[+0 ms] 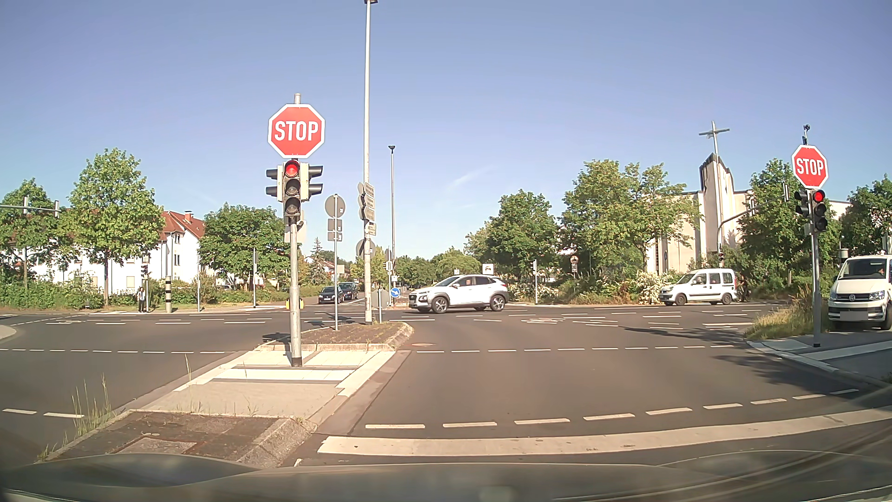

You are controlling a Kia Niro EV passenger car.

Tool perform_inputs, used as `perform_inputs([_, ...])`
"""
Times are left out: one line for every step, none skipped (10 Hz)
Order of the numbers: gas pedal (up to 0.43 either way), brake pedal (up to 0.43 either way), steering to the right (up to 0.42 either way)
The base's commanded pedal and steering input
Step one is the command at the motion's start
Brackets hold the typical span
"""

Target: Follow the waypoints while adhering to traffic rules and regulations

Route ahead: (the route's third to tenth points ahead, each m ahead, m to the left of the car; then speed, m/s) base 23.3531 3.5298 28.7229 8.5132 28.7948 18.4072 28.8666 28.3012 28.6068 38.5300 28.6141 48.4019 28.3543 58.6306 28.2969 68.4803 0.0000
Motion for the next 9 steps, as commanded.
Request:
perform_inputs([0.0,0.305,0.012])
perform_inputs([0.0,0.305,0.012])
perform_inputs([0.0,0.305,0.012])
perform_inputs([0.0,0.305,0.012])
perform_inputs([0.0,0.305,0.012])
perform_inputs([0.0,0.305,0.012])
perform_inputs([0.0,0.305,0.012])
perform_inputs([0.0,0.305,0.012])
perform_inputs([0.0,0.305,0.012])
